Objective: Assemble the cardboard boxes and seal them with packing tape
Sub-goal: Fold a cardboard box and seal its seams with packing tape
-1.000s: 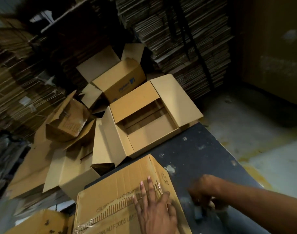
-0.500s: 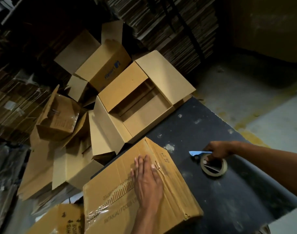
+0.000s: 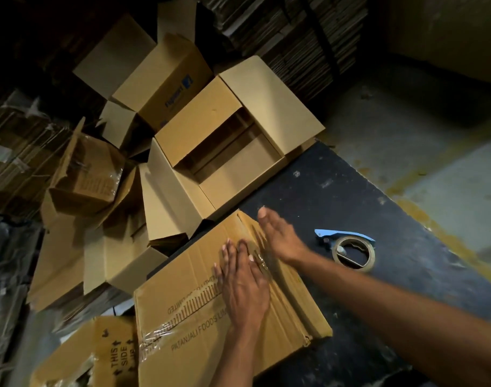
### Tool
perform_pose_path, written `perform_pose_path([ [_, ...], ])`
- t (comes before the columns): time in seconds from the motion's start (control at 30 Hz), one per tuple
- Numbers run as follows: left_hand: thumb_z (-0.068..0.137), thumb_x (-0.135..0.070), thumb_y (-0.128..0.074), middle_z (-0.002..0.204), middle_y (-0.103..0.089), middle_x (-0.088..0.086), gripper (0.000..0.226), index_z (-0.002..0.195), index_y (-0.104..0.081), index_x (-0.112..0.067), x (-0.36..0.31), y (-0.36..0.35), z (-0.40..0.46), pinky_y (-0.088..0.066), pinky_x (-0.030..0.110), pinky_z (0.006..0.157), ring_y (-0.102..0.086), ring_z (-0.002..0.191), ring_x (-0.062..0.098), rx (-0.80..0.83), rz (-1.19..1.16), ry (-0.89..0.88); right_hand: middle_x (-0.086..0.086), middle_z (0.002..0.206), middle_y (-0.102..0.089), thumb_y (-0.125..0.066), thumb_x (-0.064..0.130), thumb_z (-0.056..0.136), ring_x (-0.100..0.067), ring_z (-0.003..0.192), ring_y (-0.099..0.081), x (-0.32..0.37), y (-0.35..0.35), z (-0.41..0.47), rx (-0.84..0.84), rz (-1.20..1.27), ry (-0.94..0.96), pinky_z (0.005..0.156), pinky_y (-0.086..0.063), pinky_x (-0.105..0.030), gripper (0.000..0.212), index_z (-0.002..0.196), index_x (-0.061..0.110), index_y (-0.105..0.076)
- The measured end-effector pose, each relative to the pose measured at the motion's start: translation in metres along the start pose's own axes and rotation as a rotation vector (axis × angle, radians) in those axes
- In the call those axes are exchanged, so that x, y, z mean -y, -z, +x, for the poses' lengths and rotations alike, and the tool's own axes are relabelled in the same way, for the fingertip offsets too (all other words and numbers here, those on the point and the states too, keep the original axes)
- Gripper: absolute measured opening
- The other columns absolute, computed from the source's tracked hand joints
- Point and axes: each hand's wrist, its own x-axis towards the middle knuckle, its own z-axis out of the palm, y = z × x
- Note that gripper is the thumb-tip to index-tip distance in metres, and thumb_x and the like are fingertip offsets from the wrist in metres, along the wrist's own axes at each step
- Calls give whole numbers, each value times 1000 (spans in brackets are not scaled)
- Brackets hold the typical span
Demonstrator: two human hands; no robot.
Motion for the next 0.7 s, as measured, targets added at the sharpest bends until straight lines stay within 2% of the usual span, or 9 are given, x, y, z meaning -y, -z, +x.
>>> perform_pose_path([
  [0.1, 98, -58, 0, 170, -8, -12, 66, 159, -12, -37, -1, 0, -1, 12, 33, 126, 7, 157, 3, -18, -14, 10, 3, 171, -16, -5, 76, 91, -16, 157, -8, -29, -33, -6, 75, -8, -31, 120, 1, -31, 87, 163, 31, -19],
  [0.13, 99, -61, 1, 170, -7, -12, 67, 160, -13, -38, 0, -2, -2, 13, 32, 125, 8, 157, 2, -22, -22, 7, 5, 172, -14, -3, 73, 92, -14, 157, -6, -39, -35, -5, 95, -5, -37, 118, 3, -29, 83, 164, 32, -17],
  [0.2, 97, -68, 8, 171, -6, -13, 74, 161, -13, -39, 2, -3, -1, 15, 31, 124, 10, 156, 0, -27, -27, -9, 7, 171, -11, -4, 71, 96, -14, 158, -2, -54, -33, -1, 122, -22, -29, 123, 6, -36, 77, 164, 35, -15],
  [0.3, 93, -72, 16, 171, -2, -13, 81, 162, -11, -39, 3, -3, 0, 16, 32, 124, 12, 156, 1, -13, -15, -10, 3, 171, -14, -13, 72, 100, -25, 158, -6, -70, -22, 8, 145, -83, -71, 127, -5, -49, 70, 162, 39, -16],
  [0.4, 94, -70, 10, 171, 0, -12, 77, 162, -9, -39, 1, -1, 0, 15, 33, 125, 13, 156, 2, 4, -17, -3, -1, 171, -17, -14, 72, 101, -30, 158, -8, -73, -16, 8, 33, -37, -193, 125, -9, -51, 71, 163, 37, -15],
  [0.47, 92, -73, 15, 171, -1, -13, 82, 162, -10, -39, 2, -1, 1, 13, 34, 126, 13, 156, 1, 0, -26, -3, 5, 171, -14, -7, 85, 91, -23, 158, -7, -68, -22, 5, 3, 14, -91, 127, -5, -49, 84, 162, 41, -10],
  [0.53, 95, -70, 12, 171, -2, -12, 79, 162, -11, -37, 1, -1, 0, 12, 35, 127, 11, 157, 2, -6, -17, 2, 7, 170, -16, -12, 90, 86, -20, 157, -11, -68, -32, 2, 33, -2, -15, 128, -6, -49, 90, 162, 42, -12],
  [0.63, 101, -60, 1, 171, -8, -10, 70, 163, -19, -34, -1, -3, 1, 5, 40, 130, 3, 159, 6, -27, -23, 6, -4, 162, -33, -34, 61, 105, -26, 151, -28, -74, -30, 5, 17, -25, -45, 125, -20, -47, 62, 159, 32, -31],
  [0.7, 102, -60, 0, 172, -10, -8, 69, 162, -20, -33, -2, -2, 0, 4, 40, 130, 1, 159, 7, -26, -41, 22, -8, 145, -50, -45, 37, 108, -28, 138, -47, -72, -22, 6, -50, -120, 5, 115, -37, -40, 48, 154, 25, -40],
])
